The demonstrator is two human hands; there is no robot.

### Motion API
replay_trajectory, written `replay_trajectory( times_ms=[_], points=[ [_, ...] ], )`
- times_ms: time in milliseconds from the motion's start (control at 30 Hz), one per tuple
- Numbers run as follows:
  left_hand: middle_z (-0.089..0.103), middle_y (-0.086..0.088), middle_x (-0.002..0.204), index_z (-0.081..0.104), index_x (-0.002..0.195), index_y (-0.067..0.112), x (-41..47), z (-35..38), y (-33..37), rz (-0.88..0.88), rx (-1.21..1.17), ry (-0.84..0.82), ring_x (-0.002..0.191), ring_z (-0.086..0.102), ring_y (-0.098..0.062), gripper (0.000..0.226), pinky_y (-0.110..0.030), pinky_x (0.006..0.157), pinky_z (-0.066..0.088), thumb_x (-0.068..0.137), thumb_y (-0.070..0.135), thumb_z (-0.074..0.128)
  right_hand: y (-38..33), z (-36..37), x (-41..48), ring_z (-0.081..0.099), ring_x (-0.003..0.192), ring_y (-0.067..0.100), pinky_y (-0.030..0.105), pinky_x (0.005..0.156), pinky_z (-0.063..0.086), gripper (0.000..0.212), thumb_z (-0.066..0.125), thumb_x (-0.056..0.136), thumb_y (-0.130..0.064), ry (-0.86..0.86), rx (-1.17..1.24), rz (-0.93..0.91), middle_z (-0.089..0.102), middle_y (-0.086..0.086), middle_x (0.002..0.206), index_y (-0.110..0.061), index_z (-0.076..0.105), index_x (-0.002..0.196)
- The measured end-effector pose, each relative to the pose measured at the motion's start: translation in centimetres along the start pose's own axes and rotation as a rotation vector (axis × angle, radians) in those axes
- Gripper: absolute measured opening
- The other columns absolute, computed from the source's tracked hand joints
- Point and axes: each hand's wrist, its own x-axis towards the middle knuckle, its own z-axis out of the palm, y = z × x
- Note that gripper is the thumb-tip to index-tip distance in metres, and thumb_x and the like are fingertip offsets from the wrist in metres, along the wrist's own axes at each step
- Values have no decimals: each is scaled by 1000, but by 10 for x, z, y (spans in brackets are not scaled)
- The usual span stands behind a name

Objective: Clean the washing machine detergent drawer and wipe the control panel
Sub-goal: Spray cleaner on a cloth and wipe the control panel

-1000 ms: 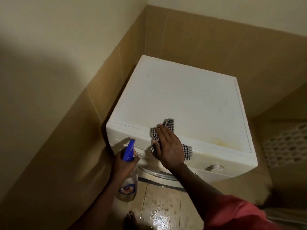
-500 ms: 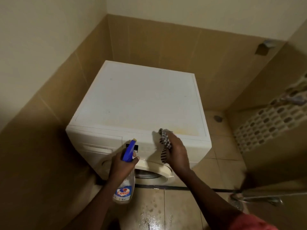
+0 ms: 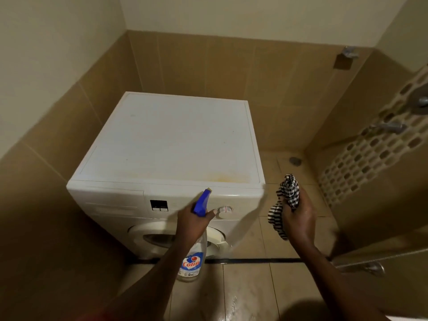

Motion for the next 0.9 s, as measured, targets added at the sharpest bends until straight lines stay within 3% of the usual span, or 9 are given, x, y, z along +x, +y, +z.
replay_trajectory(
  times_ms=[167, 333, 433, 567, 767, 900],
  points=[
    [68, -7, 89, 64, 115, 5, -7, 33, 14, 1, 12, -47, 73, 59, -10, 48, -21, 73, 50, 78, 29, 80, 11, -21, 0, 59, 112, 14, 37, 99, 49, 51, 60, 86, -1, -3, 1, 12, 64, -3, 122, -21, 54, 133],
    [58, 5, 73, 64, 102, 9, -14, 67, 27, 27, 87, -119, 62, 54, -5, 32, -10, 58, 41, 80, 28, 78, 11, -32, 8, 58, 110, 11, 30, 96, 47, 50, 60, 87, -1, 7, 22, -10, 64, -4, 120, -20, 55, 133],
    [60, 5, 74, 63, 97, 11, -14, 82, 31, 48, 84, -157, 66, 57, -7, 28, -13, 63, 43, 80, 27, 78, 10, -35, 10, 57, 108, 7, 26, 95, 45, 50, 60, 87, 0, 12, 27, -13, 63, -7, 119, -19, 55, 133],
    [61, 2, 77, 63, 102, 10, -16, 97, 39, 41, 67, -200, 68, 57, -11, 35, -15, 61, 42, 79, 30, 79, 14, -30, 11, 58, 111, 9, 33, 99, 49, 50, 60, 88, -3, -7, 28, -8, 63, -6, 122, -19, 53, 135],
    [65, 3, 71, 62, 84, 21, -24, 78, 21, 17, -7, -243, 66, 64, -12, 20, -24, 68, 54, 78, 24, 81, 14, 2, 8, 57, 117, 12, 41, 102, 49, 49, 58, 92, -9, -114, 45, 17, 61, -1, 130, -17, 48, 139],
    [63, 8, 66, 59, 77, 27, -33, 53, 4, 18, 8, -185, 58, 60, -1, 24, -10, 61, 48, 77, 17, 81, 19, 36, 9, 55, 120, 15, 42, 104, 46, 48, 52, 97, -24, -259, -4, -8, 57, 0, 134, -19, 40, 143]
  ],
)
